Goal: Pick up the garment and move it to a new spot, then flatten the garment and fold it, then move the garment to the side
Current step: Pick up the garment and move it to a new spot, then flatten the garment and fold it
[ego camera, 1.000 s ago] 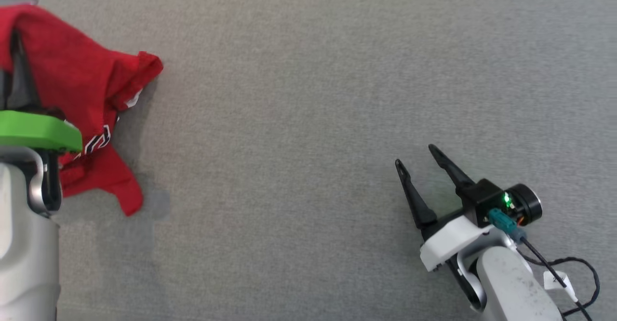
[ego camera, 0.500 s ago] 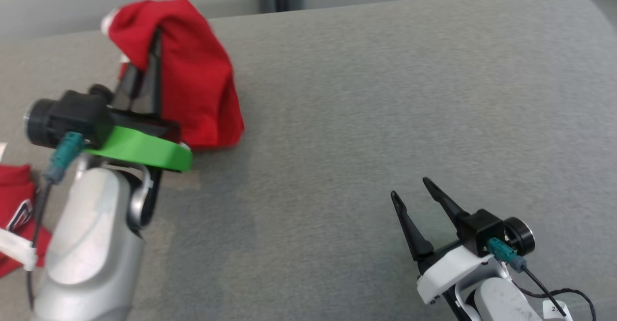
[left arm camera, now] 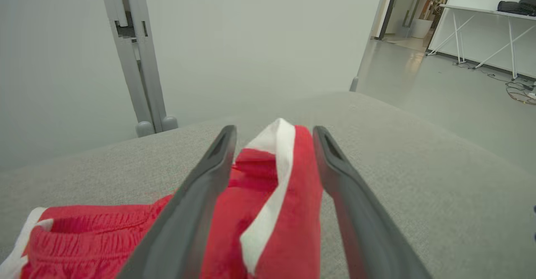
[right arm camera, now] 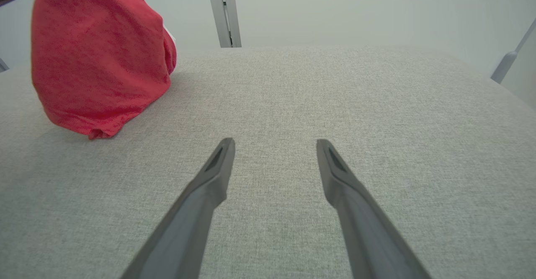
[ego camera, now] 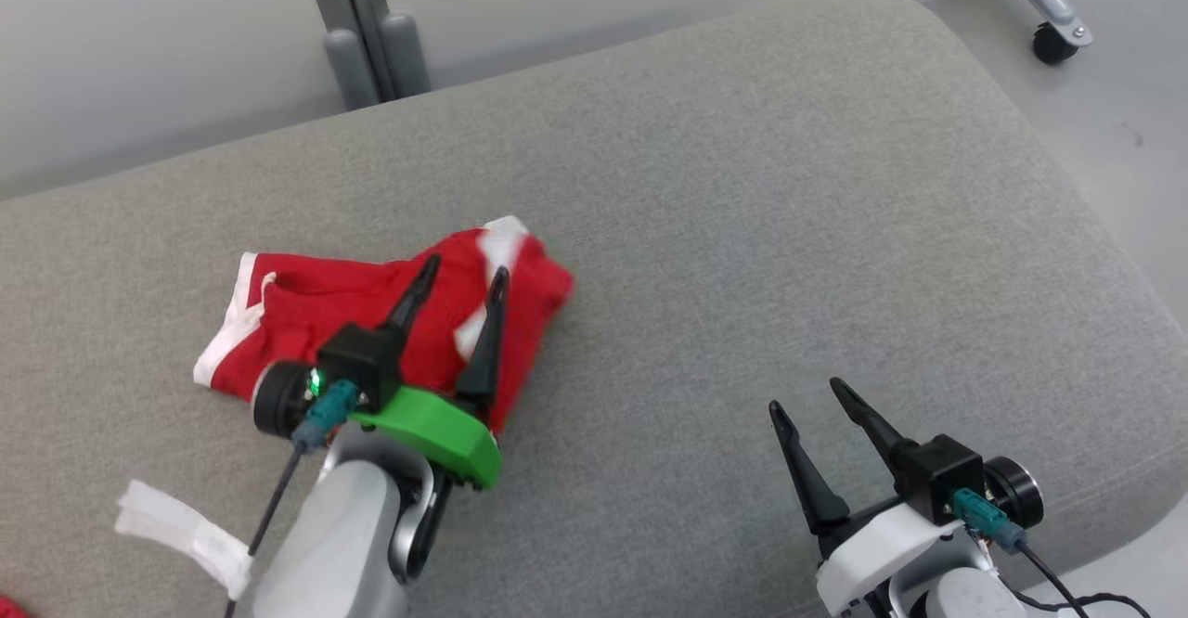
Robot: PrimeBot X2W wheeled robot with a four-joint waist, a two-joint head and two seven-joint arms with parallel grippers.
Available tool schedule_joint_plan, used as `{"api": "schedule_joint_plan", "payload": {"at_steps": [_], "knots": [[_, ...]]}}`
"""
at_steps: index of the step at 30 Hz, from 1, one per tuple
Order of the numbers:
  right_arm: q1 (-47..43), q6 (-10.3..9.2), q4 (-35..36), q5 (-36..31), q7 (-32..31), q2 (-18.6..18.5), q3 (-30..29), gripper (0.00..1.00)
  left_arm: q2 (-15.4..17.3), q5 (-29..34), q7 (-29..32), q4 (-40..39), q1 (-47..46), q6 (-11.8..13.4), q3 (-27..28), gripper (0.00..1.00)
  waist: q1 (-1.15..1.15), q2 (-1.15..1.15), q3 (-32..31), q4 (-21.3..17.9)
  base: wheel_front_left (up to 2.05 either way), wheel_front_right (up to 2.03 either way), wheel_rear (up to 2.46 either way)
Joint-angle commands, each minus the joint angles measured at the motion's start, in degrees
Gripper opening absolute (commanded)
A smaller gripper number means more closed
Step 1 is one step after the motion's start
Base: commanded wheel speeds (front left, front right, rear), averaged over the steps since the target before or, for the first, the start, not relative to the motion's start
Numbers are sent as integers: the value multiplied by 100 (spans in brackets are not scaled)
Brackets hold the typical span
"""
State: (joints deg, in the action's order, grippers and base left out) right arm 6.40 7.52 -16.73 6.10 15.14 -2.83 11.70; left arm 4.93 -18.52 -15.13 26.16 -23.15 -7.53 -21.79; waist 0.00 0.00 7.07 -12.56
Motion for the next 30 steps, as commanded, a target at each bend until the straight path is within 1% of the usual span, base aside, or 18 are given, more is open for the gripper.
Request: {"api": "schedule_joint_plan", "payload": {"at_steps": [1, 4, 7, 10, 16, 20, 23, 30], "knots": [[-77, -6, 13, 37, 2, -17, -13, 100, -10, 62, -4, 50, 208, 12, 35, 100, 0, 0, -134, 11, 0, 0, 0], [-100, -6, 39, 29, 2, -17, -30, 100, -50, 128, -4, 170, 539, 22, 193, 100, 0, 0, -210, 136, 0, 0, 0], [-99, -6, 21, -55, 2, -20, -25, 100, -90, 204, -4, 233, 876, 175, 571, 100, 0, 0, -318, 268, 0, 0, 0], [-129, -6, 17, -61, 2, -19, -62, 100, -96, 354, -4, 144, 1178, 252, 916, 100, 0, 0, -414, 397, 0, 0, 0], [-229, -6, 11, -54, 2, -17, -81, 100, -104, 639, -4, -380, 1837, 303, 1768, 100, 0, 0, -552, 602, 0, 0, 0], [-248, -6, -26, -11, 2, -19, -86, 100, -147, 765, -4, -699, 2270, 252, 2203, 100, 0, 0, -578, 707, 0, 0, 0], [-272, -6, -39, 10, 2, -21, -69, 100, -167, 860, -4, -747, 2540, 194, 2358, 100, 0, 0, -574, 779, 0, 0, 0], [-228, -6, -69, 31, 2, -20, -49, 100, -195, 939, -4, -799, 2724, 98, 2404, 100, 0, 0, -525, 891, 0, 0, 0]]}}
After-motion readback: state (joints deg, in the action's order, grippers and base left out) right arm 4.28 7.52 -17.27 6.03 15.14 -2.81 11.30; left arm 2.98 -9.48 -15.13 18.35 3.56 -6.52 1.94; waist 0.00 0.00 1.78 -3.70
